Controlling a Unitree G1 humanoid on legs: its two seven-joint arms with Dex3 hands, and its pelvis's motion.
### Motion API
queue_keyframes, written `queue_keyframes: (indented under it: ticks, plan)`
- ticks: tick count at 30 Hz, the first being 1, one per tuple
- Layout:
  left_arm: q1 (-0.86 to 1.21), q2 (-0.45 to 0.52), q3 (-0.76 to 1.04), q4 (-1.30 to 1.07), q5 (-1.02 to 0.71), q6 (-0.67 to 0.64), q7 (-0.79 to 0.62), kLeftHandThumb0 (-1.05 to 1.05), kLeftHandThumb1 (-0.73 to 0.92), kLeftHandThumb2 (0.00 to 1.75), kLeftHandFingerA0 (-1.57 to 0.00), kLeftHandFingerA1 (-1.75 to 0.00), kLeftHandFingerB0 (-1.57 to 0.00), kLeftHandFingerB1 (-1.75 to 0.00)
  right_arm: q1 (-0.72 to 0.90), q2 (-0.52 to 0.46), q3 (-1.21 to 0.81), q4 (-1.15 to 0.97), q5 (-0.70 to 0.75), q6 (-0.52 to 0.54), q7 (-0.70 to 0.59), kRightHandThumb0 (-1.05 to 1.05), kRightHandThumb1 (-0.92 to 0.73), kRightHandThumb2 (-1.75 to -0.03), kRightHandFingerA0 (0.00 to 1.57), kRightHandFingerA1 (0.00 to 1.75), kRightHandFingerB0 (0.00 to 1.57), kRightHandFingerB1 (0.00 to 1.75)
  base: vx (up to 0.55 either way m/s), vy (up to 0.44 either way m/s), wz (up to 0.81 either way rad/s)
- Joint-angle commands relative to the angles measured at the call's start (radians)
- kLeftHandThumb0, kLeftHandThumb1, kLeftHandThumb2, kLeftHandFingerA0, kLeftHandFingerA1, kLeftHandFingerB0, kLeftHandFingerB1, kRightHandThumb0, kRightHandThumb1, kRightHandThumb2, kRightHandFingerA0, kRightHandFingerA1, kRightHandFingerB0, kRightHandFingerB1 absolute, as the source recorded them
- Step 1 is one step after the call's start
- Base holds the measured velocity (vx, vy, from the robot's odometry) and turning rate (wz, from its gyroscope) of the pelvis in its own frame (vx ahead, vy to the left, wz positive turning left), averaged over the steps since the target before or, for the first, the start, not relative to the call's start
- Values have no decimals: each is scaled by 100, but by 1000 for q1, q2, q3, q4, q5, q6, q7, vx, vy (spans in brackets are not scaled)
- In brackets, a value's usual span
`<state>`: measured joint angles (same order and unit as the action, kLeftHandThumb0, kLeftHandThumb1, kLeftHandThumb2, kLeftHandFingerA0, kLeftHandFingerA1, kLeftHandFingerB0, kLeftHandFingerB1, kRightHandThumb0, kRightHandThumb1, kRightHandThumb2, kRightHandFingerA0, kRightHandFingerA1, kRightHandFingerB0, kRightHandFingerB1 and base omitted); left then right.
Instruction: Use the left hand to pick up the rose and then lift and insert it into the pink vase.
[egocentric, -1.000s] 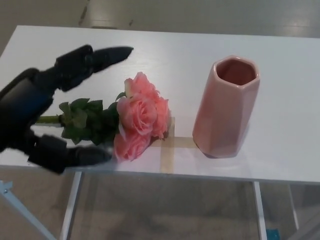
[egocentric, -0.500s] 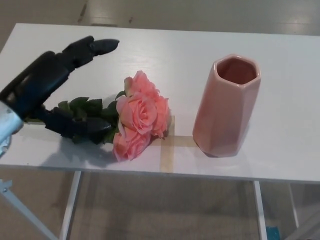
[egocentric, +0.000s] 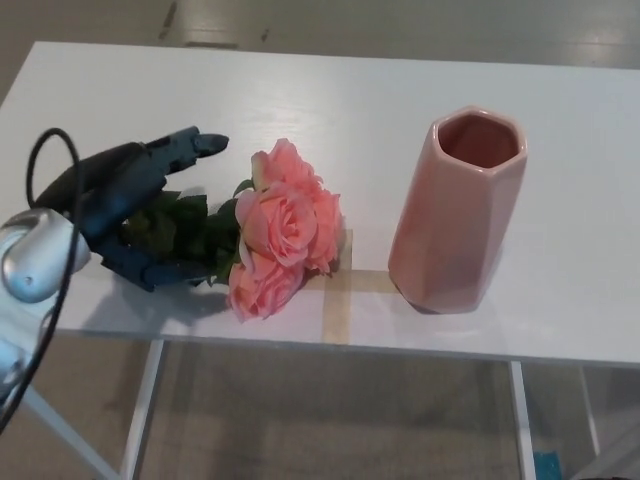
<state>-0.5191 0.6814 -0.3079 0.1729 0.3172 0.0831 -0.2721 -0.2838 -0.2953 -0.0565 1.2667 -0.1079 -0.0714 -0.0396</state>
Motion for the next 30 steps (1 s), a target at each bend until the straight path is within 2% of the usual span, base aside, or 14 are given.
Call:
queue_keyframes:
  ticks: [1, 7, 8, 30]
  plan:
    - [-40, -15, -56, 67, 169, -5, 58, -50, 34, 74, 0, -18, -8, -31, 2, -11, 7, 11, -8, 4, 18, -34, -66, -60, 62, 41, 57, 39, 0, 0, 0]
    - [-58, -35, -70, 94, 198, -15, 61, -51, 34, 74, 0, -18, -6, -30, 1, -13, 8, 9, -4, 9, 20, -34, -66, -60, 62, 41, 56, 39, 0, 0, 0]
    - [-65, -47, -78, 99, 207, -13, 59, -54, 36, 73, -4, -15, -5, -28, -1, -13, 8, 9, -4, 9, 23, -35, -66, -60, 62, 41, 56, 39, 0, 0, 0]
    - [-82, -130, -104, 173, 310, -1, 47, -51, 34, 73, 0, -19, -5, -32, -17, -11, -7, 5, 9, 13, 46, -33, -66, -60, 61, 41, 57, 39, 0, 0, 0]
